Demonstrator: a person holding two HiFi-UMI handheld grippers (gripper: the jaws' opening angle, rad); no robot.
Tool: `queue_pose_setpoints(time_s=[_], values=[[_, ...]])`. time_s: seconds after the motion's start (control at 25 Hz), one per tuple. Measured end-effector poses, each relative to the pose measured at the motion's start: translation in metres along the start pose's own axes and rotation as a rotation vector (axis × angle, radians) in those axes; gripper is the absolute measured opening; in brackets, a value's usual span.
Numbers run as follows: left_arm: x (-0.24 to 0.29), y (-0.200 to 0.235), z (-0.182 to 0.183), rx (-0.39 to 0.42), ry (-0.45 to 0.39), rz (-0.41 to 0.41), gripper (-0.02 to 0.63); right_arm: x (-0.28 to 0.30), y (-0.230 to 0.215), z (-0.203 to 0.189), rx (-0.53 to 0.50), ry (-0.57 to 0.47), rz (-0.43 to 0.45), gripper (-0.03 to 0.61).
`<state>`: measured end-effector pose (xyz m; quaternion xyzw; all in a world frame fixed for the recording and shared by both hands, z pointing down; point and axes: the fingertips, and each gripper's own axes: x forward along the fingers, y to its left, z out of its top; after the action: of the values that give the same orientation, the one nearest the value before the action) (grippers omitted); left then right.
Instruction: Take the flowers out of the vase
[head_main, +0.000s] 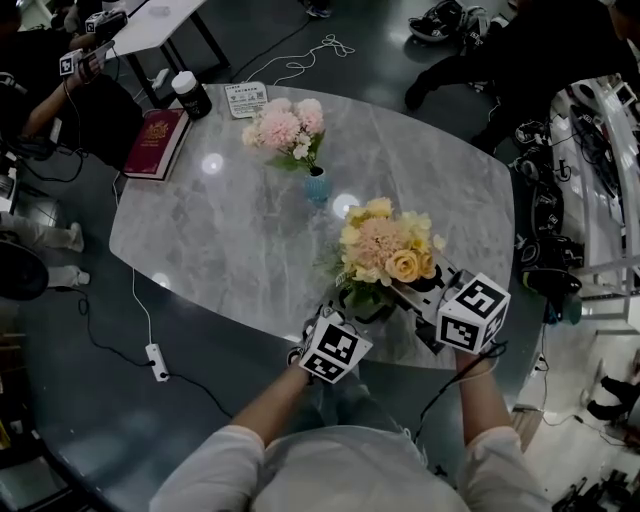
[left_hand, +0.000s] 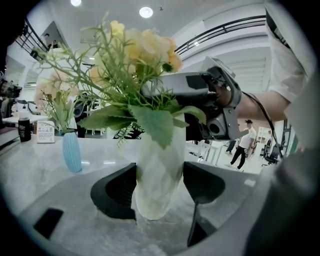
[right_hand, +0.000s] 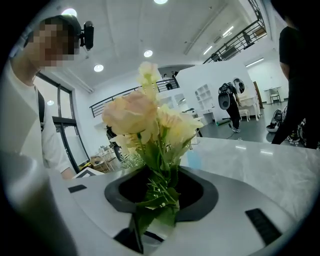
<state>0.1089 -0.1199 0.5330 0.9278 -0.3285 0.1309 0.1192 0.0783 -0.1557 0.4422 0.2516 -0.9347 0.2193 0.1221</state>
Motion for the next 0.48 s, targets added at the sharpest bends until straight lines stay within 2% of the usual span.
queue_pose_setpoints(time_s=[0.48], values=[[0.000, 0.000, -0.002, -0.001, 0.012, -0.007, 0.302, -0.004, 0.000, 0.011, -0.012, -0.047, -0.032, 0.117]])
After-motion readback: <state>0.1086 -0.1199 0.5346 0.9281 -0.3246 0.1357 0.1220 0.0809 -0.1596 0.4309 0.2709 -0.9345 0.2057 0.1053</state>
